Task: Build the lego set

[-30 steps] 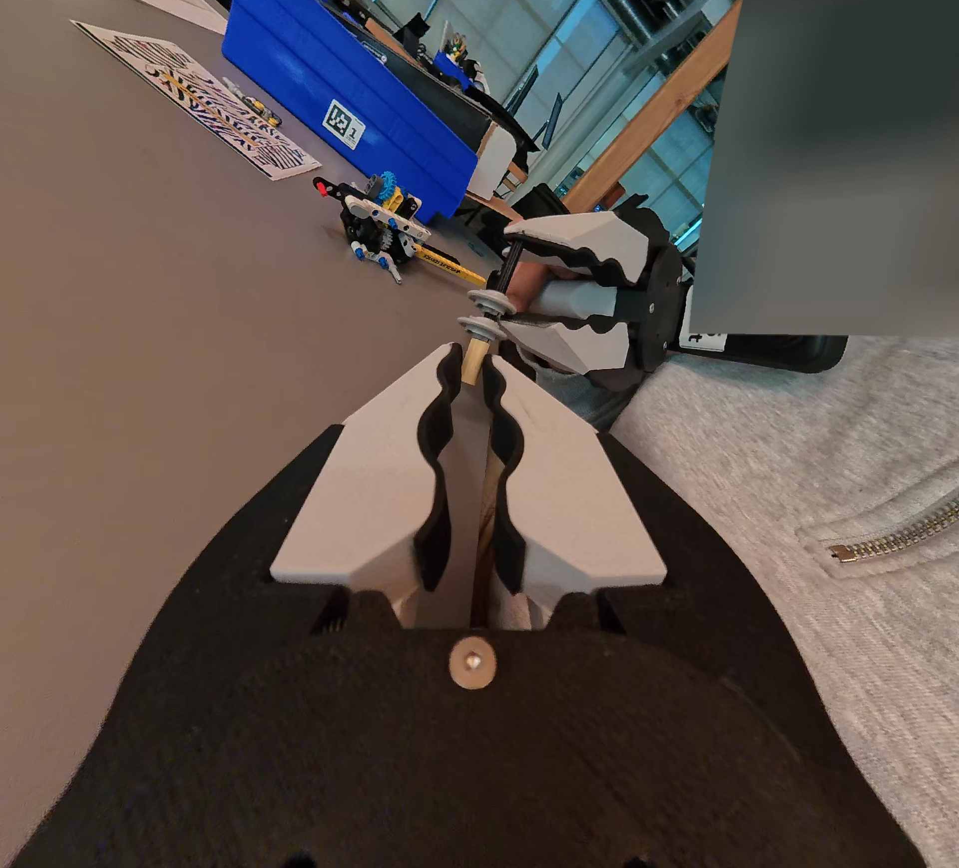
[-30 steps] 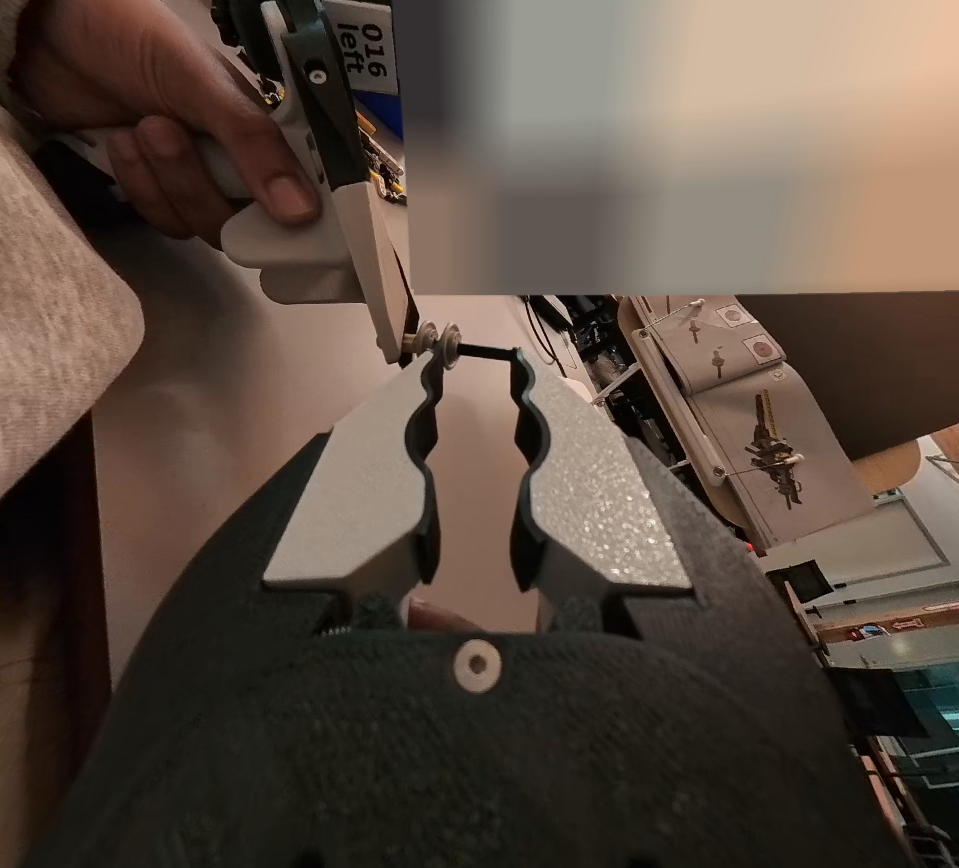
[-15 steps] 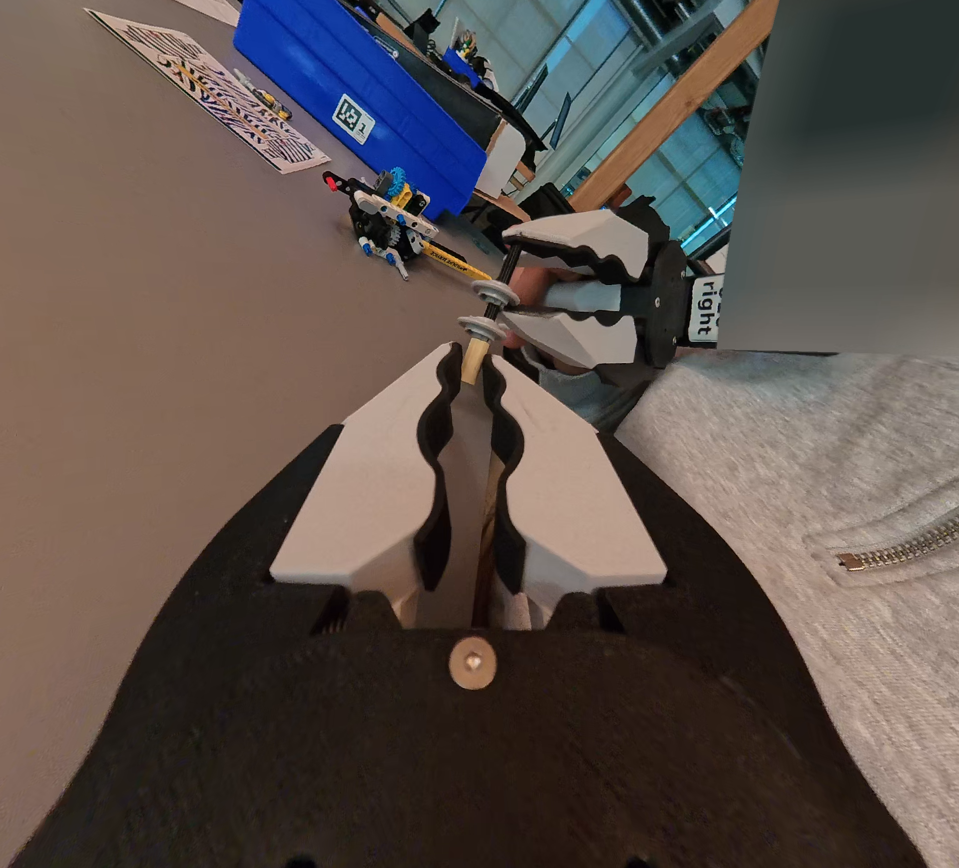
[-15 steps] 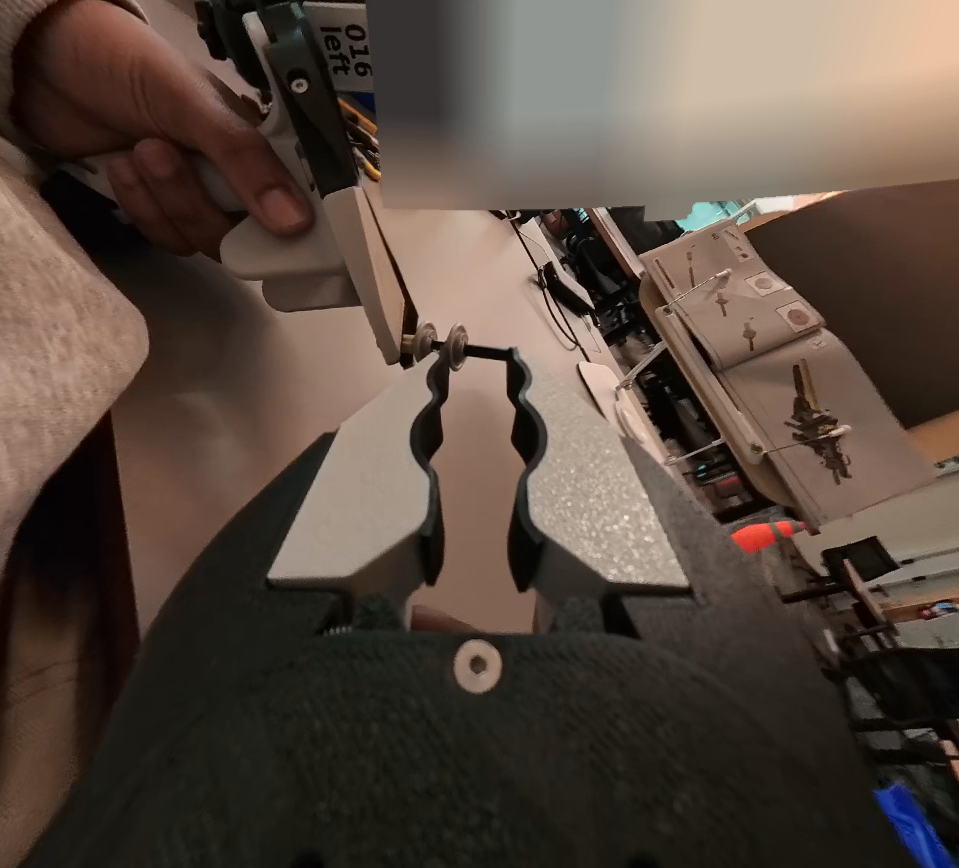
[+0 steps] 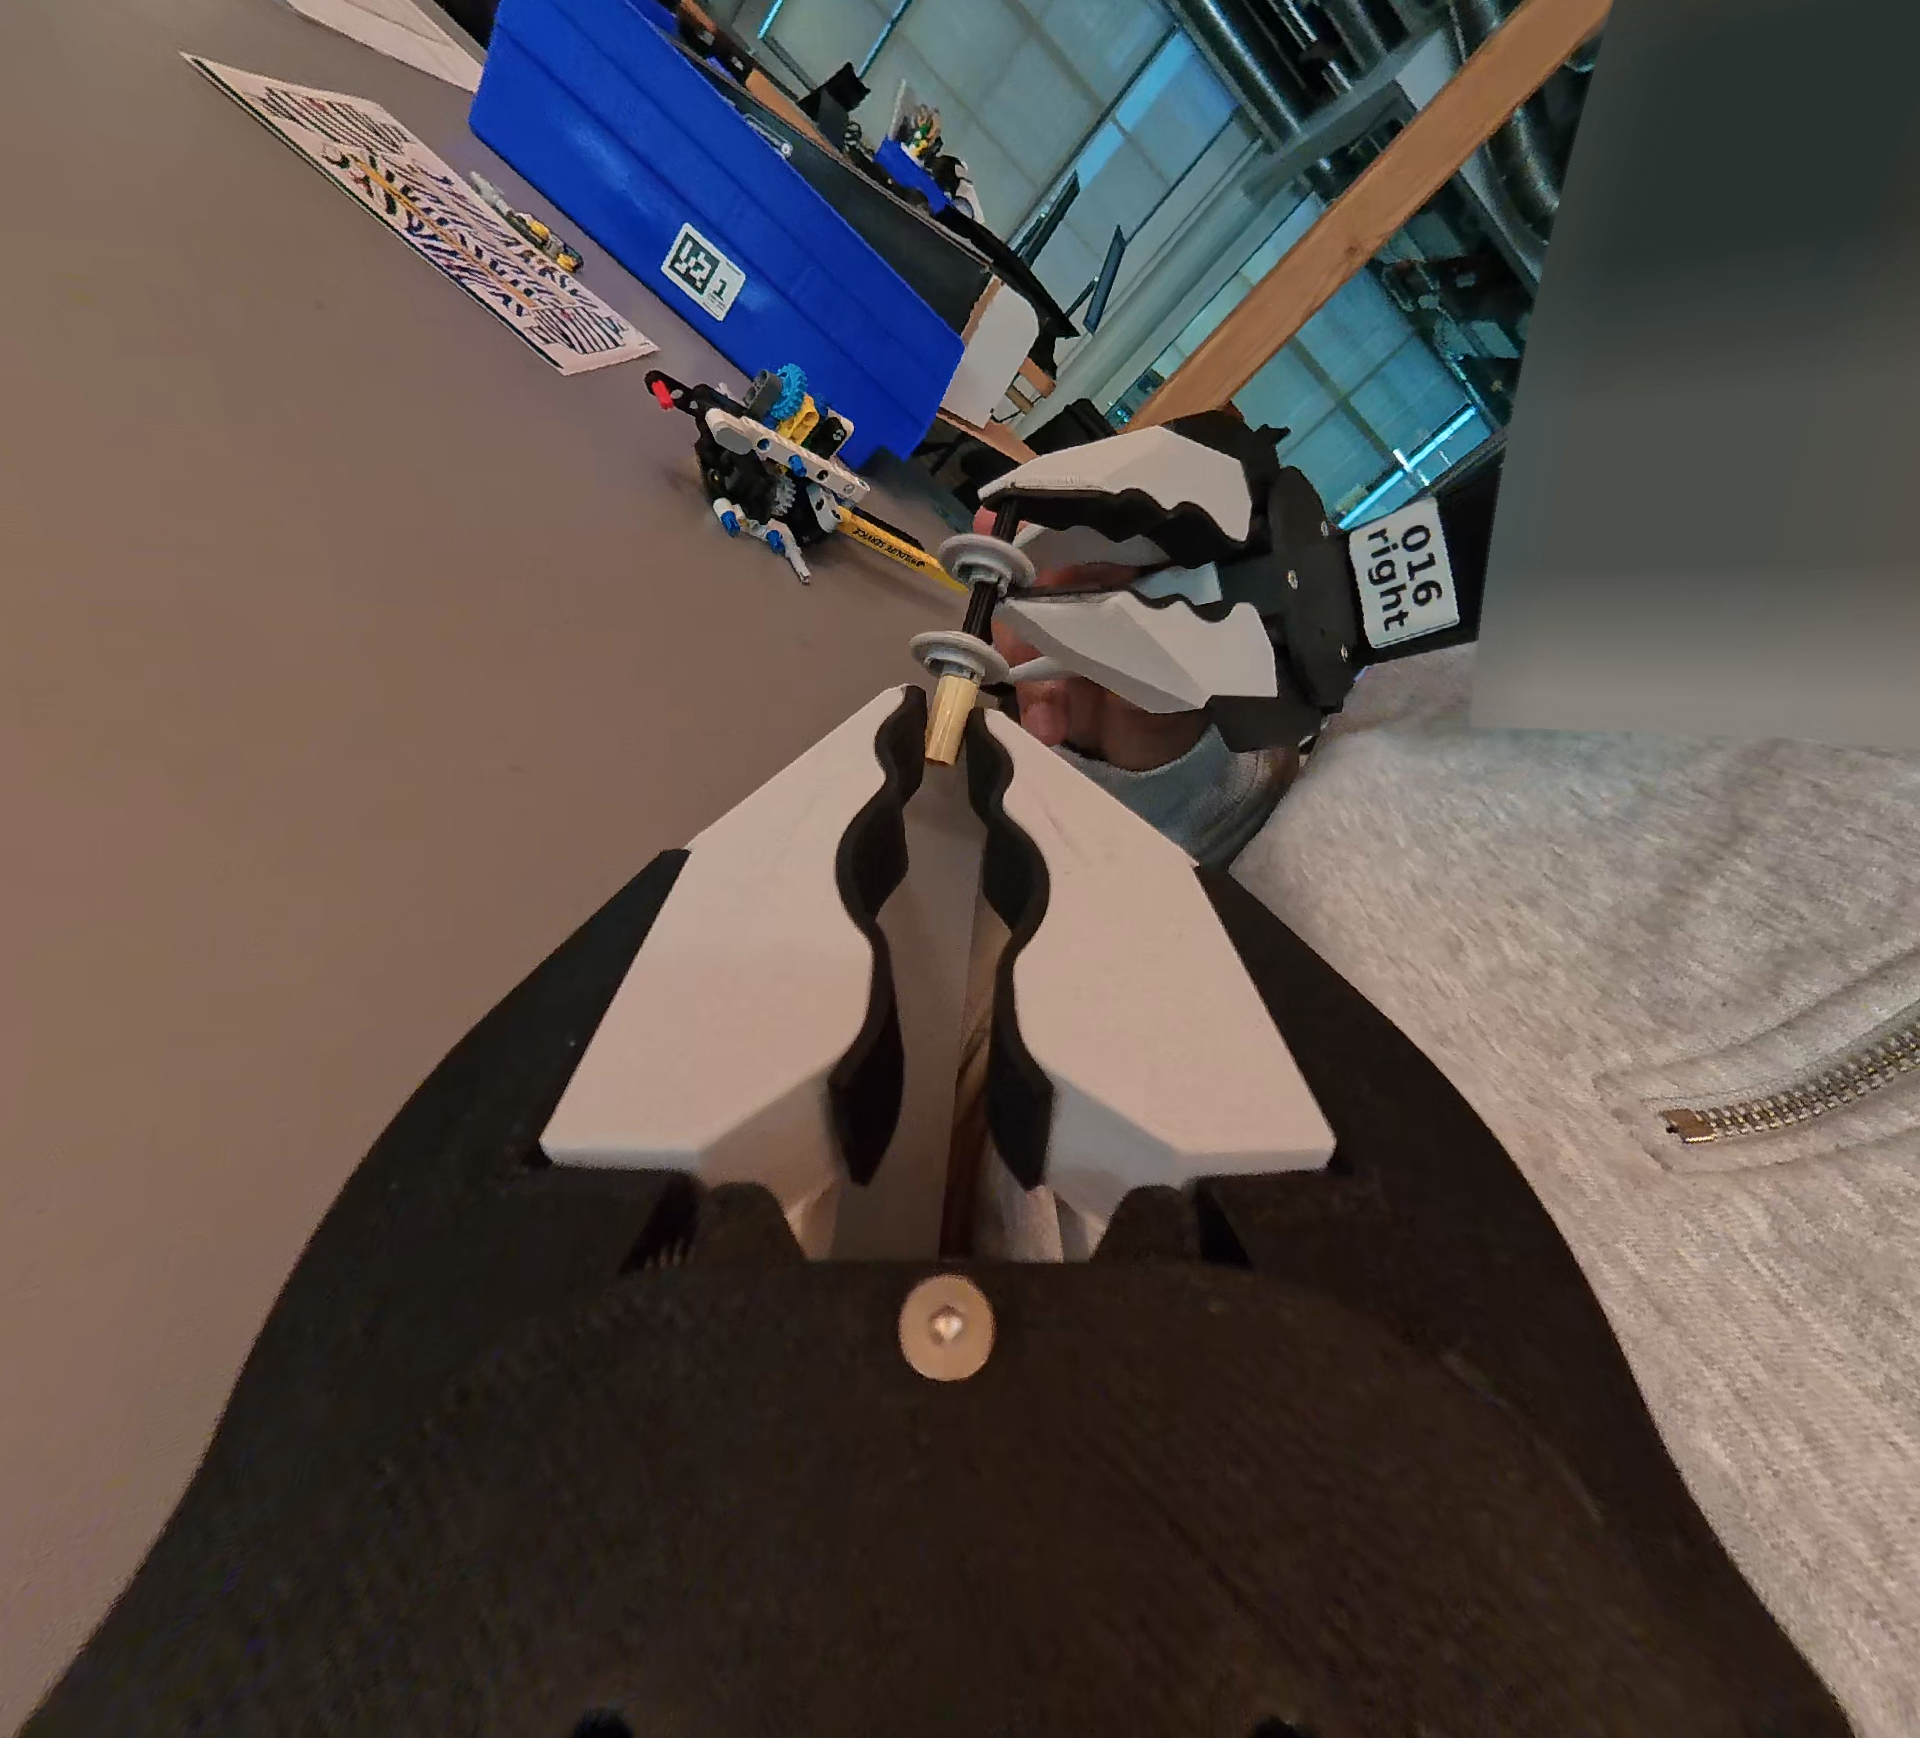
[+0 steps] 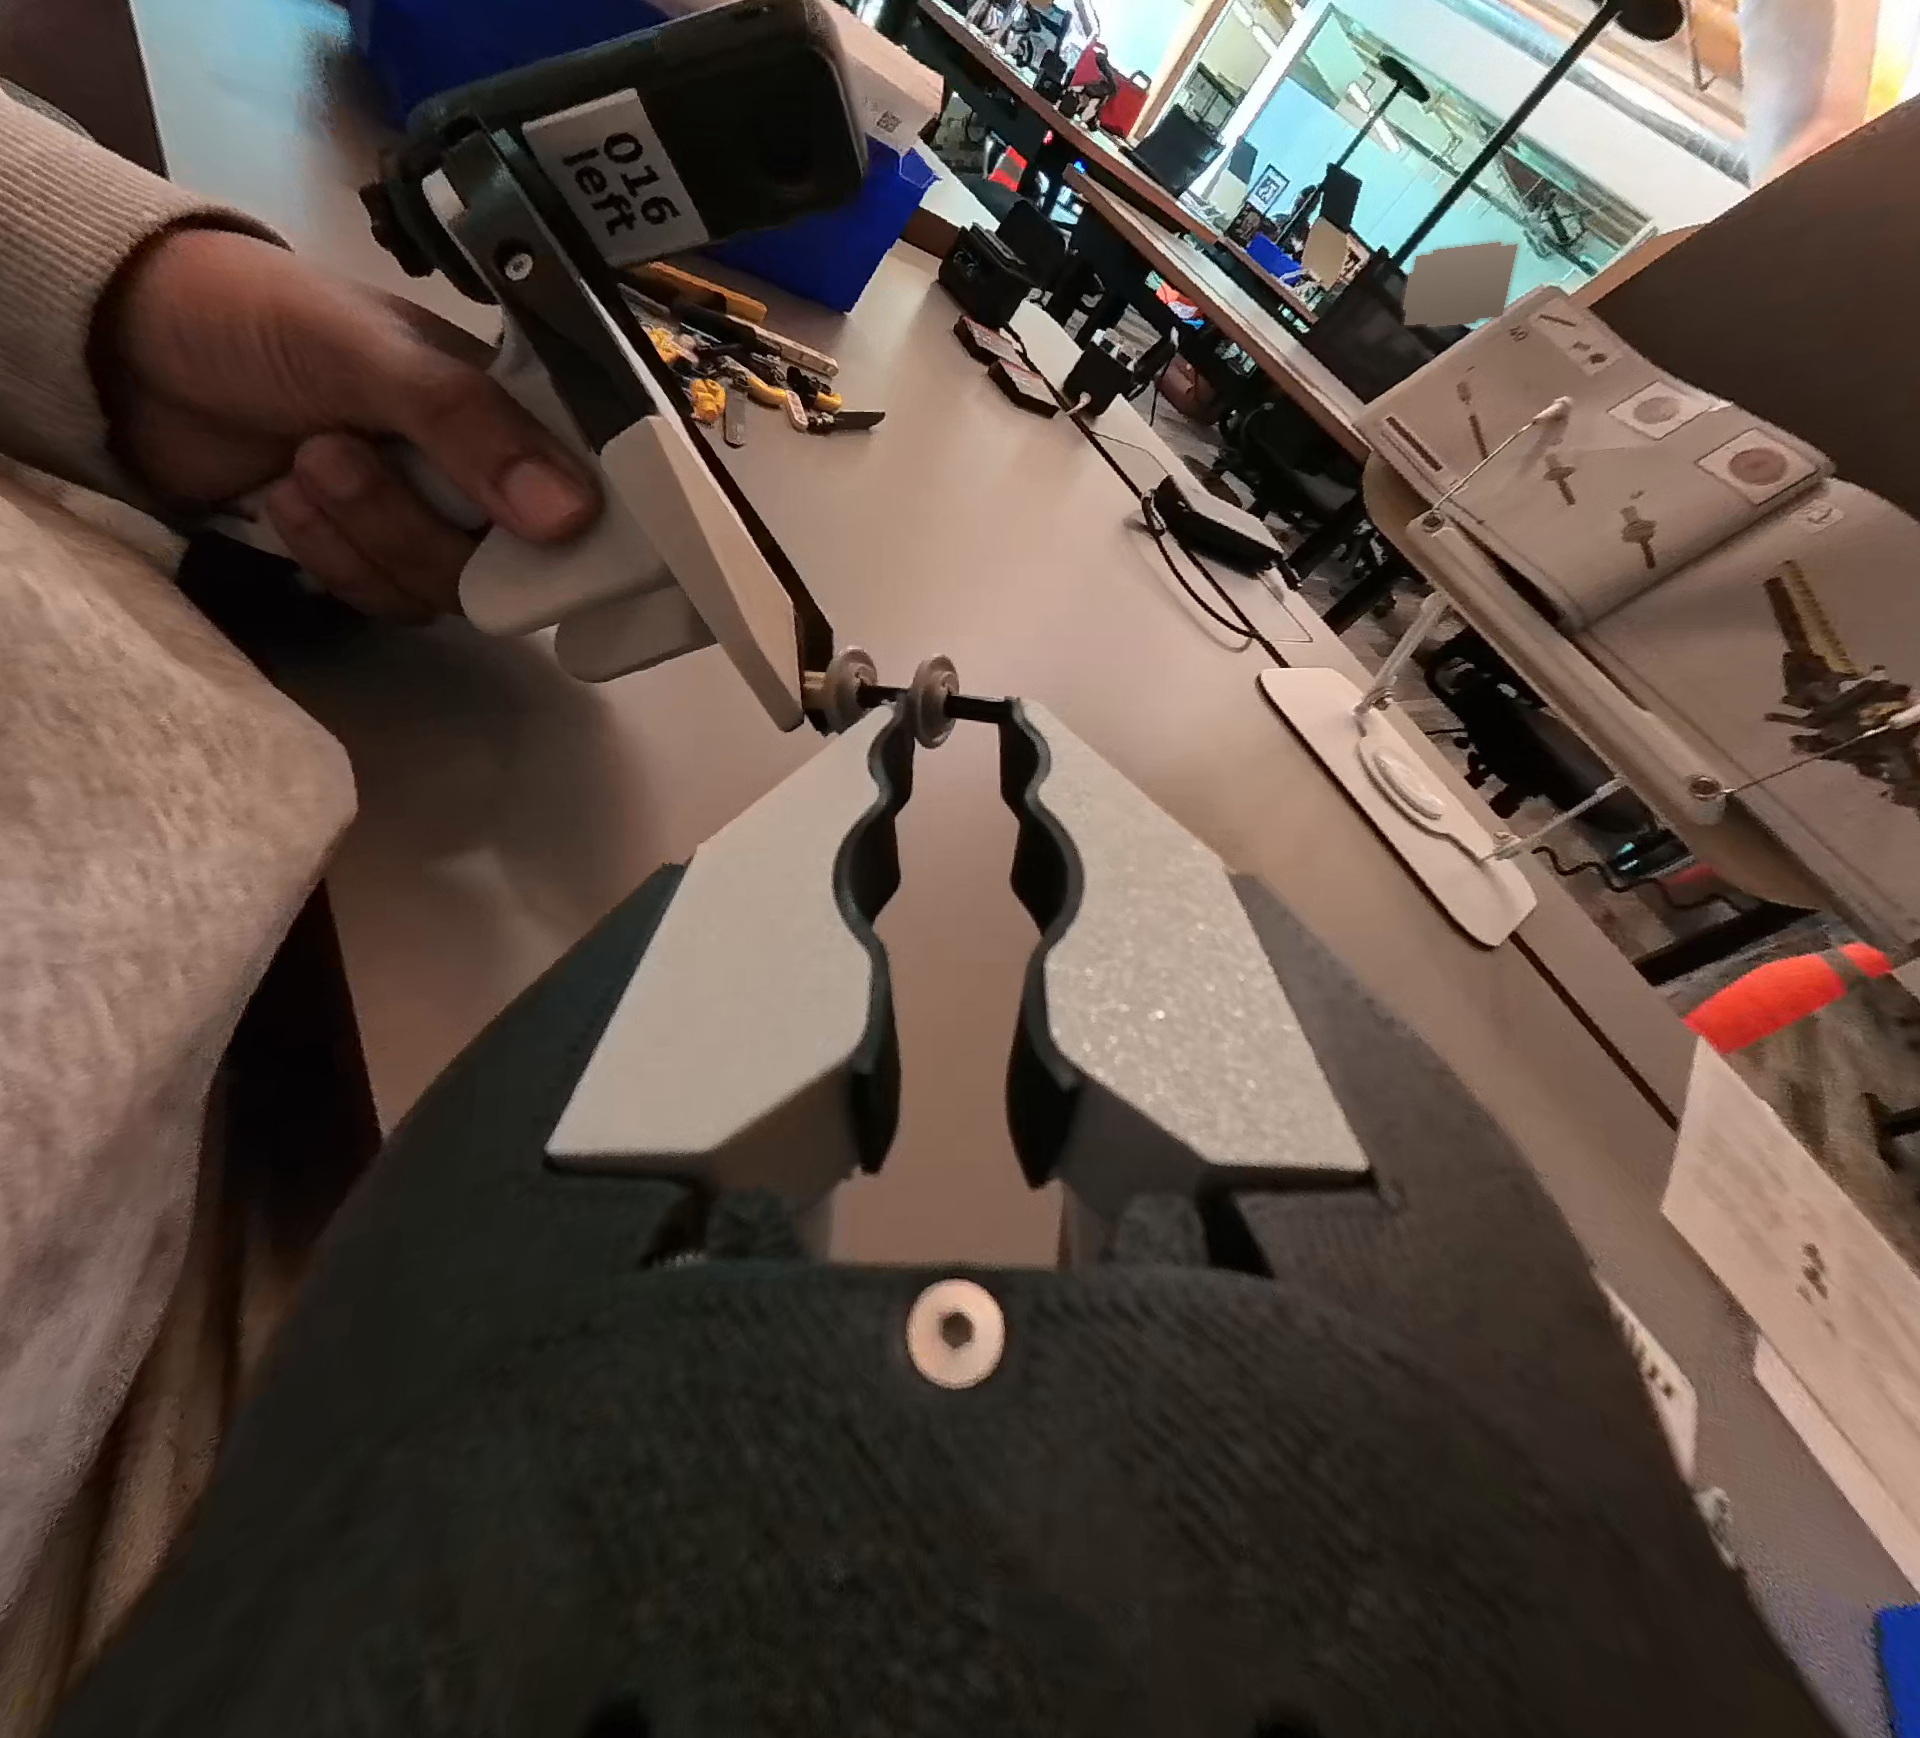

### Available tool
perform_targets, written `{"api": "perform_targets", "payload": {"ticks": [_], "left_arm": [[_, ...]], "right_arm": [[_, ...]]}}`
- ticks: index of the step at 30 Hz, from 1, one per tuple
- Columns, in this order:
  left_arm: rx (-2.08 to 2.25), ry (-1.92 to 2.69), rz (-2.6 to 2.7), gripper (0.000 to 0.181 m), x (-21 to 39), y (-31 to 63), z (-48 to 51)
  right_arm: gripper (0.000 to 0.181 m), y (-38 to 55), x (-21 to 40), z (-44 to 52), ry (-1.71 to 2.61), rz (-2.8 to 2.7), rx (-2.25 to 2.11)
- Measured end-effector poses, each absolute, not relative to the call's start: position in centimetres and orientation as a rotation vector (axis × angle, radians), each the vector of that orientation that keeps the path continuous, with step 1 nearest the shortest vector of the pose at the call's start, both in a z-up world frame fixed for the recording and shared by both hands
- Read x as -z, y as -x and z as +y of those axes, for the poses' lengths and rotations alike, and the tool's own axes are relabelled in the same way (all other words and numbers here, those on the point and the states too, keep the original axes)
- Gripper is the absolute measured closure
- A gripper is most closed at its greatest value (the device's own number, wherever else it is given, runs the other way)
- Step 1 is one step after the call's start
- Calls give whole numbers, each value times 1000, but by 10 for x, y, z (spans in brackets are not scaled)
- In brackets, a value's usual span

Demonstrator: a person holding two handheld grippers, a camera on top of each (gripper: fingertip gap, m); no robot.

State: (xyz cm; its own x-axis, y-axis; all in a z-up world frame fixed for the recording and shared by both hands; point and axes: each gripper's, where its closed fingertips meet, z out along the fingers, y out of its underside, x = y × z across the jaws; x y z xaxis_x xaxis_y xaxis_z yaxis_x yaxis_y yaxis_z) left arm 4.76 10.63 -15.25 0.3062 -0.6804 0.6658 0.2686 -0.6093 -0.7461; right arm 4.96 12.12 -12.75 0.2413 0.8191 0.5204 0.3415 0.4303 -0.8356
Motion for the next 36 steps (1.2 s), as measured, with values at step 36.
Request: {"api": "perform_targets", "payload": {"ticks": [36], "left_arm": [[1525, 1652, 260, 170, 141, -41, 112]], "right_arm": [[166, -47, 157, 140, 1812, -743, -1716]]}}
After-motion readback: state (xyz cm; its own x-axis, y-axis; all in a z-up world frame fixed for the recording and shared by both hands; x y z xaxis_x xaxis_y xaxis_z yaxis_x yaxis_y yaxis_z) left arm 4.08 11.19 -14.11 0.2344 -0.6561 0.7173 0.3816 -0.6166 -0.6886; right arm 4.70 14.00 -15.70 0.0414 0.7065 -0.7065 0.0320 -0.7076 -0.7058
